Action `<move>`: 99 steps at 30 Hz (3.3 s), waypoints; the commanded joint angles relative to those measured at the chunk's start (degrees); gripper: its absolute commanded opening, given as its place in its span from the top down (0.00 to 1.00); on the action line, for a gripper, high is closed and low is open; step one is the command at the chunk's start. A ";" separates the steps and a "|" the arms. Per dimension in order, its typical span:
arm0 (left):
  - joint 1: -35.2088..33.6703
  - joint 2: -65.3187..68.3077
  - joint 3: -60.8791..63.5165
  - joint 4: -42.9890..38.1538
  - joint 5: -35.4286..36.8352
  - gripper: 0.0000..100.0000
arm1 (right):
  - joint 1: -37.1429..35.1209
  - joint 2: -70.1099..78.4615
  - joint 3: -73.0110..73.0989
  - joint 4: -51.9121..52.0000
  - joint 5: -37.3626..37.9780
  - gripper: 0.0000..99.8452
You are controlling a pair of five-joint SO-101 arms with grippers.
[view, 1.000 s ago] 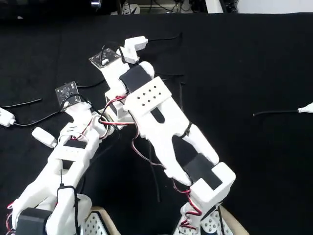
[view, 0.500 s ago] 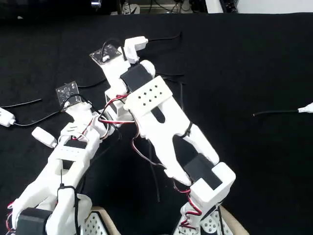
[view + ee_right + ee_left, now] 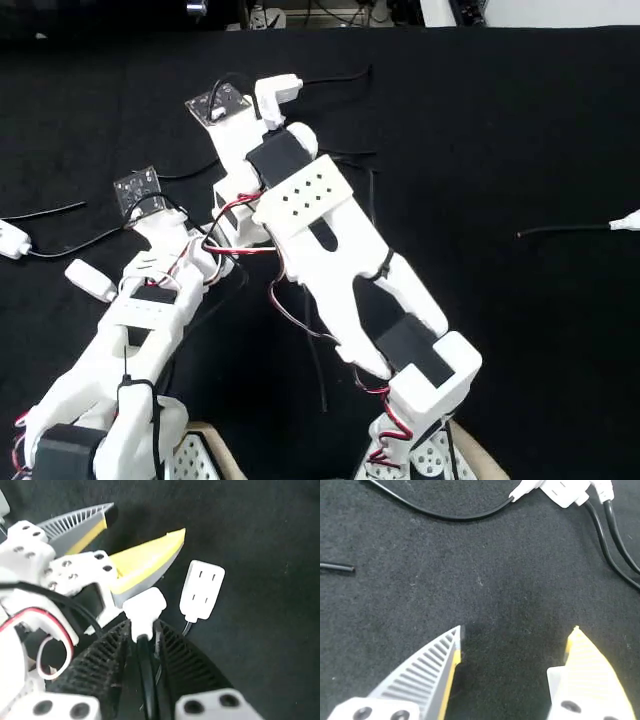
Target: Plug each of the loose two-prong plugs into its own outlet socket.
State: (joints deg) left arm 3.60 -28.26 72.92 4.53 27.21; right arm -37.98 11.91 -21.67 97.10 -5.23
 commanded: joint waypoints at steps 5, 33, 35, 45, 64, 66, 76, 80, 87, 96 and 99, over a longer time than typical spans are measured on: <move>0.84 -0.79 -0.22 -0.88 0.09 0.67 | 1.23 -2.15 -2.68 0.18 -0.62 0.99; 0.13 -0.79 -0.31 -0.88 0.00 0.67 | 18.81 3.91 16.48 3.78 15.47 0.93; 0.13 -0.79 -0.31 -0.88 0.00 0.67 | 19.34 3.91 17.19 3.69 16.00 0.86; 0.13 -0.79 -0.31 -0.88 0.00 0.67 | 19.08 4.18 17.45 -3.69 21.63 0.80; 0.13 -0.79 -0.31 -0.88 0.00 0.67 | 24.88 23.34 0.92 -4.31 22.15 0.80; 0.13 -0.79 -0.31 -0.88 0.00 0.67 | 24.00 23.34 -4.53 0.09 22.42 0.80; 0.13 -0.79 -0.31 -0.88 0.00 0.67 | 28.40 23.69 -12.79 2.29 28.04 0.80; 0.13 -0.79 -0.31 -0.88 0.00 0.67 | 32.18 23.69 -9.80 -0.26 28.13 0.80; 0.13 -0.79 -0.31 -0.88 -0.09 0.67 | 36.31 23.78 1.01 -11.25 28.13 0.80; 0.13 -0.79 -0.31 -0.88 -0.09 0.67 | 35.25 23.69 10.42 -19.96 27.69 0.80; 0.13 -0.79 -0.31 -0.88 -0.09 0.67 | 35.52 23.69 10.33 -19.87 26.46 0.84</move>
State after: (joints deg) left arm 3.69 -28.26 72.92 4.53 26.86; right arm -2.55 35.91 -11.65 78.20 22.46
